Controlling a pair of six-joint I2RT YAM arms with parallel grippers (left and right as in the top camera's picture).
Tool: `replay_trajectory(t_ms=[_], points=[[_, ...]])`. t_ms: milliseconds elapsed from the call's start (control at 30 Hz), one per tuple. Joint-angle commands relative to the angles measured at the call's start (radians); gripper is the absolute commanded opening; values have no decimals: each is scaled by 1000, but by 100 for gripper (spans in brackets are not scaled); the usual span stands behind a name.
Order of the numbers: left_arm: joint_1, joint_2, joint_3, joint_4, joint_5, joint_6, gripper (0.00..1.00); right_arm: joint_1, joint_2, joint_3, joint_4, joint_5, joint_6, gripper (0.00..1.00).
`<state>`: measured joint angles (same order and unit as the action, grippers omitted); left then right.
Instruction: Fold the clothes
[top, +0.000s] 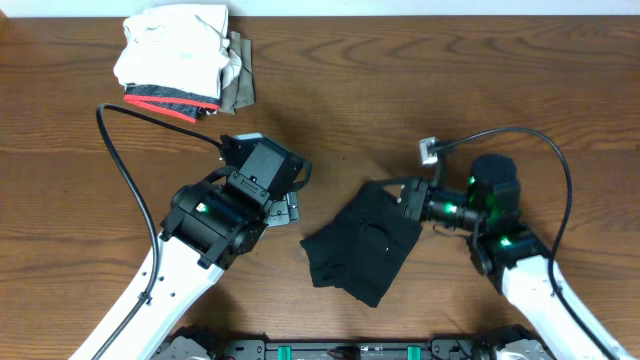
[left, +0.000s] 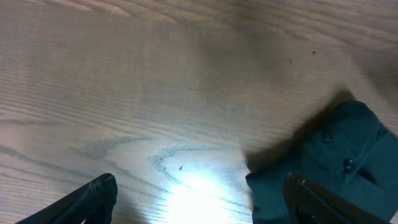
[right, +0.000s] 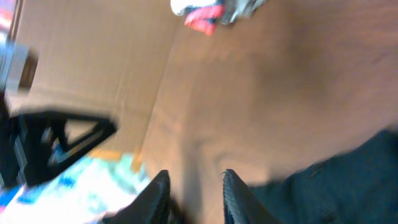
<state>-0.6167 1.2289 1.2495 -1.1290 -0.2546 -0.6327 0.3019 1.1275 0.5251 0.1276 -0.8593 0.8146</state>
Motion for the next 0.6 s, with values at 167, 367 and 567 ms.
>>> replay_trajectory(t_ms=[167,367,567], points=[[5,-1,-2,14,-20,-48,87,274,74,-106,-13,180,77,24],[5,-1,-2,15,-19,-50,87,430,253,-174,206,240,161,26],[5,-1,-2,11,-19,-50,87,459,470,-173,323,208,192,29]])
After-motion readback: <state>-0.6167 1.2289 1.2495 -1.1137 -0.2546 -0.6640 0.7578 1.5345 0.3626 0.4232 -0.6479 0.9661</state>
